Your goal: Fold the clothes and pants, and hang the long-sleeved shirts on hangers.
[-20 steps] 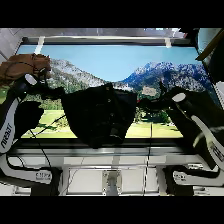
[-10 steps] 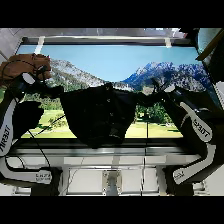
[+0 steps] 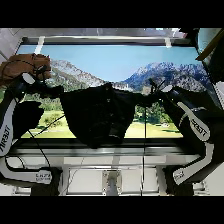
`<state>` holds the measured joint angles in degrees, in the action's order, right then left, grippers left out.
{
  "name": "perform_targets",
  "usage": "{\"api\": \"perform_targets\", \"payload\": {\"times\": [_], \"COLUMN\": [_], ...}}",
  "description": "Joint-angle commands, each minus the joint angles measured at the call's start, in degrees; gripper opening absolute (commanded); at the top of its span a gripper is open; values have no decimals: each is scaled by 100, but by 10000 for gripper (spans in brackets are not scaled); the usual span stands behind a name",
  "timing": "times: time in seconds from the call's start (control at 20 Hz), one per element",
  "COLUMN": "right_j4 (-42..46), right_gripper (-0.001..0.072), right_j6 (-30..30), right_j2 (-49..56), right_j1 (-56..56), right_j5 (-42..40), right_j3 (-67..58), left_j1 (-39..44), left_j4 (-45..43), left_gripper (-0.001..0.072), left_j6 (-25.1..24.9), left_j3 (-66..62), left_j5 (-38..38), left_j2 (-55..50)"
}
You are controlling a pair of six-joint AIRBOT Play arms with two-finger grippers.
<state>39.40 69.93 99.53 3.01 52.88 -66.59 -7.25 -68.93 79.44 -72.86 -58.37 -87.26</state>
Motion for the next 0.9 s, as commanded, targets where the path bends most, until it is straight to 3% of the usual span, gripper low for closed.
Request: {"api": "perform_targets", "payload": {"times": [0.0, 0.05, 0.15, 0.5, 0.85], "right_j4": [7, 9, 17, 483, 166], "right_gripper": [272, 268, 19, 18, 18], "right_j6": [0, -20, -120, 308, 911], "right_j2": [15, 15, 15, 216, 1954], "right_j1": [55, 55, 52, -260, 105], "right_j5": [-13, -22, -24, -592, -955], "right_j3": [-9, -26, -227, -2680, -5014], "left_j1": [-4, -4, -7, -103, 695], "left_j4": [0, -2, -2, 17, -2], "left_gripper": [15, 15, 15, 14, 14], "left_j6": [-2, -2, -2, 0, 0], "left_j3": [-7, -7, -7, -9, 238], "left_j5": [0, 0, -4, -131, -839], "left_j2": [7, 7, 15, 525, 691]}}
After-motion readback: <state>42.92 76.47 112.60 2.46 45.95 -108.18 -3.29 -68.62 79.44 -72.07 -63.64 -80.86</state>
